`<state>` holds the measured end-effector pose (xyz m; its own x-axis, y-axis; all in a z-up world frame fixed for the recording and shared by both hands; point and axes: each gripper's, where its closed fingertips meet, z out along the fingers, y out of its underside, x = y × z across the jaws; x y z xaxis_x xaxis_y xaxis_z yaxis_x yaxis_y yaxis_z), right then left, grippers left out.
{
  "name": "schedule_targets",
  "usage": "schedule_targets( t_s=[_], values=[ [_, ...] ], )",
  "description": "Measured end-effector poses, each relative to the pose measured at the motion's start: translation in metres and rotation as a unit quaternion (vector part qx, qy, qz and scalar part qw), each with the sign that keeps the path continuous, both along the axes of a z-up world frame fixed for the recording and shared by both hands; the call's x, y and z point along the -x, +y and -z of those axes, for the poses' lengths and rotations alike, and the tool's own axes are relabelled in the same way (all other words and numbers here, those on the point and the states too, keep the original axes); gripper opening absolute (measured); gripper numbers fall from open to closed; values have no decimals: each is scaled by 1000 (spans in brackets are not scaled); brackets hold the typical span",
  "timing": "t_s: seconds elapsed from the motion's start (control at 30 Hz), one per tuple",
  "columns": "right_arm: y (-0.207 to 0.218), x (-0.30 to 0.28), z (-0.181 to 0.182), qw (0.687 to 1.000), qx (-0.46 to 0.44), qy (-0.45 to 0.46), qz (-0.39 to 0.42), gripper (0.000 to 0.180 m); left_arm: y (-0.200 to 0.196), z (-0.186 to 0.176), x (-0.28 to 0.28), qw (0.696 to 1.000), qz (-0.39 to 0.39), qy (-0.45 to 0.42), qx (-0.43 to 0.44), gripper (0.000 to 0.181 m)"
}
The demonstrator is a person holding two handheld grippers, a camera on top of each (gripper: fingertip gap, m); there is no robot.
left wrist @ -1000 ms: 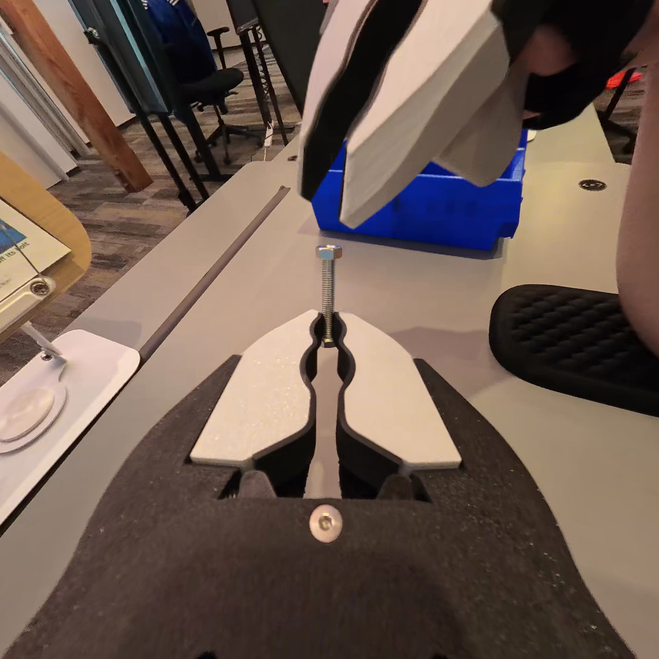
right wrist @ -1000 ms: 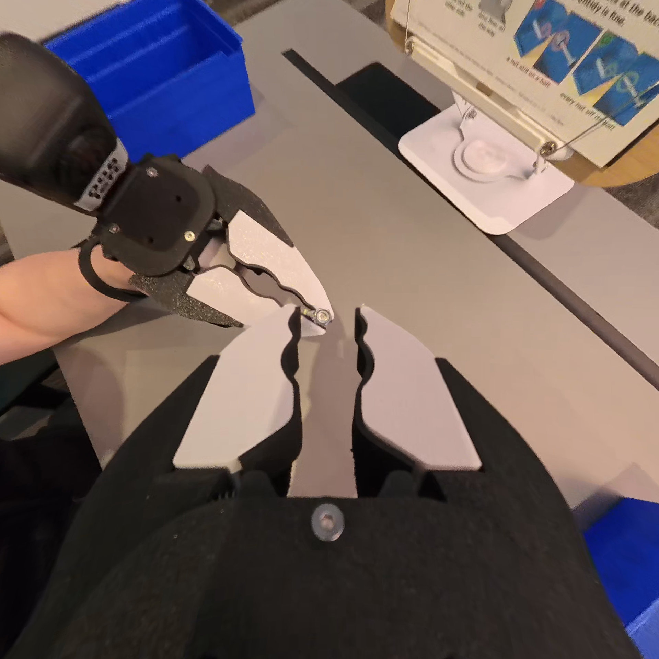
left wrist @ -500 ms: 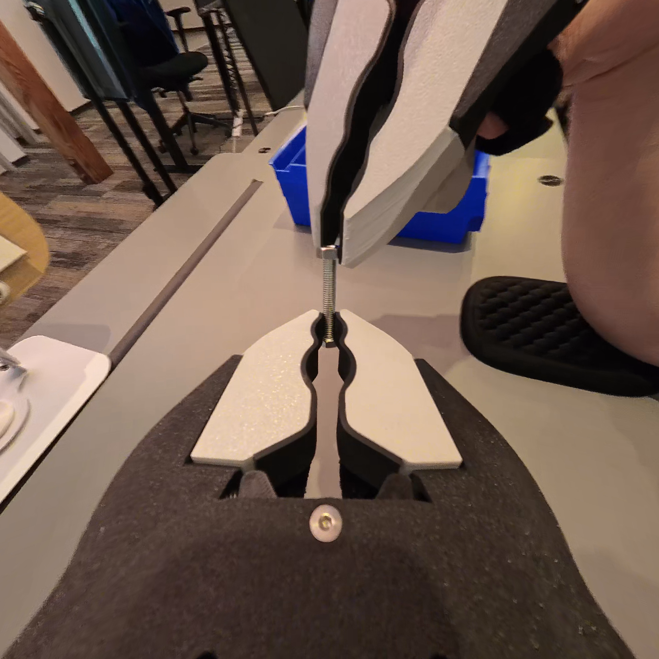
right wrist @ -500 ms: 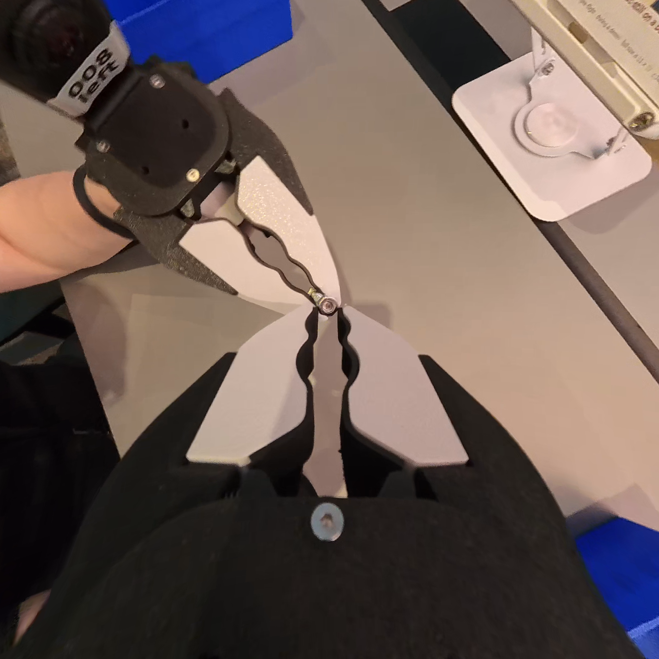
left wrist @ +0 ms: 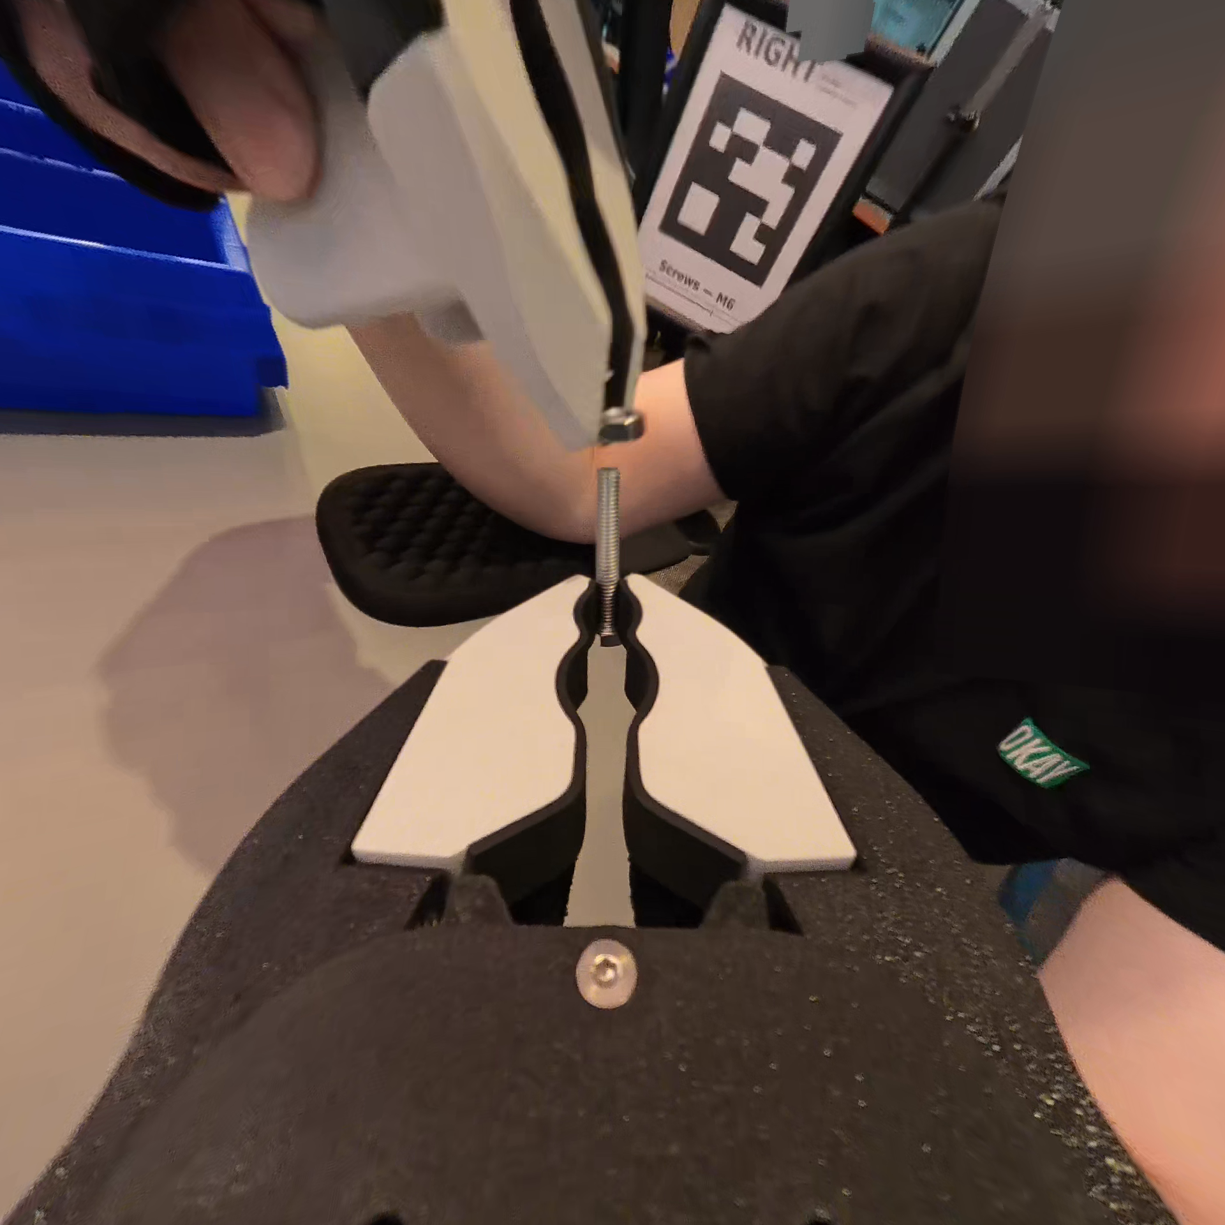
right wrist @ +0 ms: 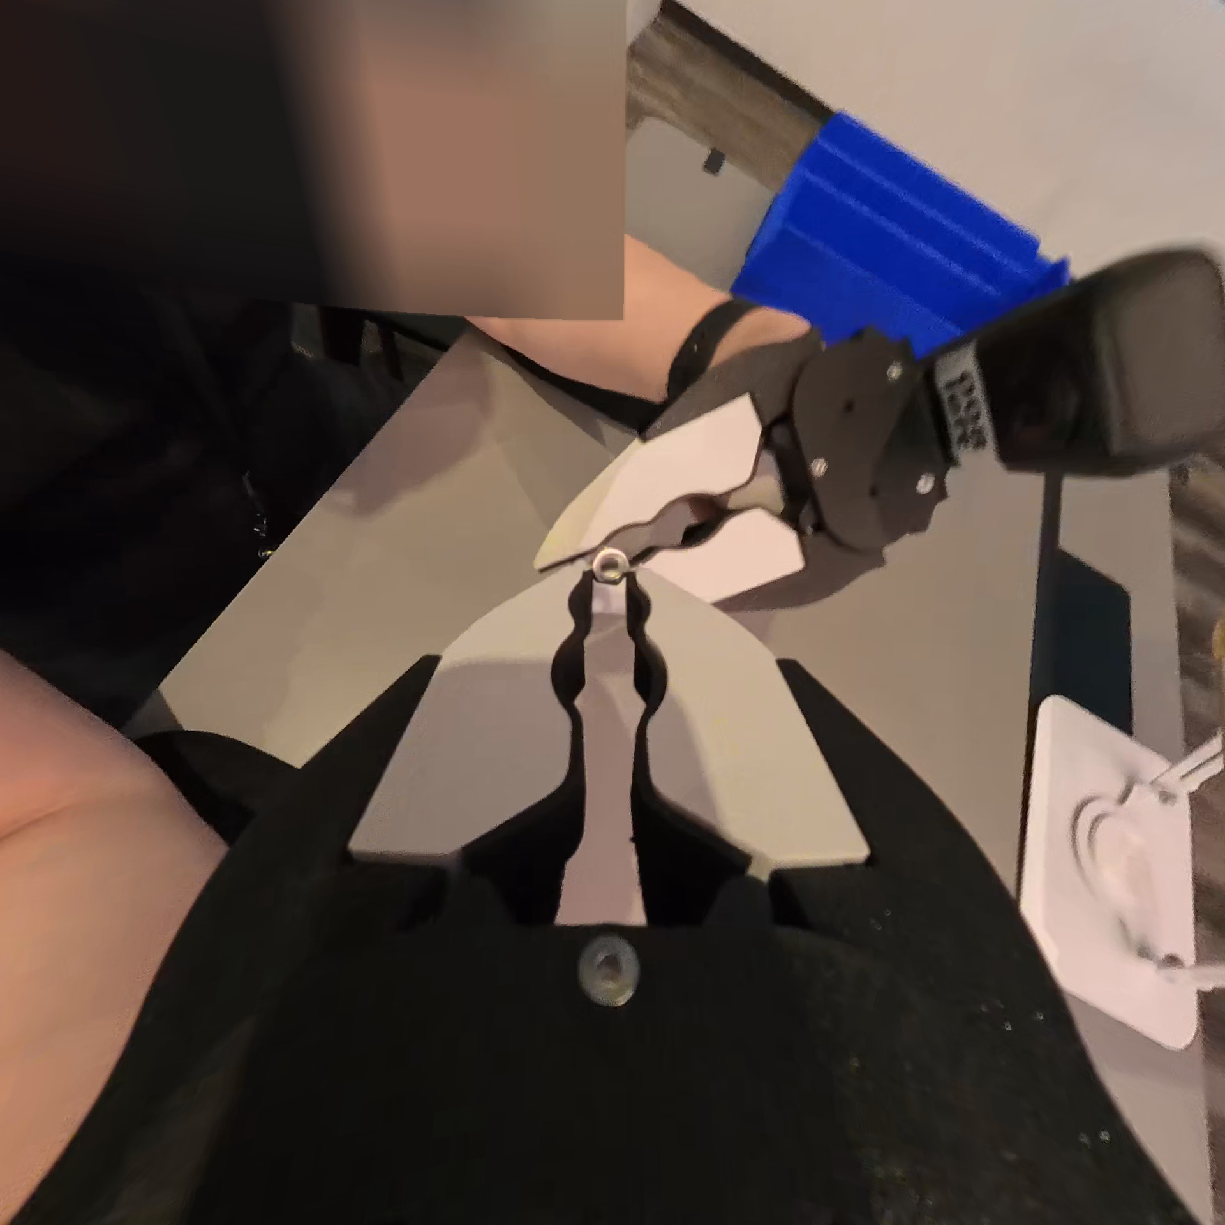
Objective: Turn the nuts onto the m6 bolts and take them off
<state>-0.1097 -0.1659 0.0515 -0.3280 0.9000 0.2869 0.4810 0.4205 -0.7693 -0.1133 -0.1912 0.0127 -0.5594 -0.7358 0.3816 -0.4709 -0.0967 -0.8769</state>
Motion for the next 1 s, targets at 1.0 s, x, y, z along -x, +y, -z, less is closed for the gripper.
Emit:
schedule_targets(
  t_s=[1.0],
  values=[
    [58,-374,143,586,262,-161,750,8,96,-40,5,954,-287,-60,-71,5]
  ],
)
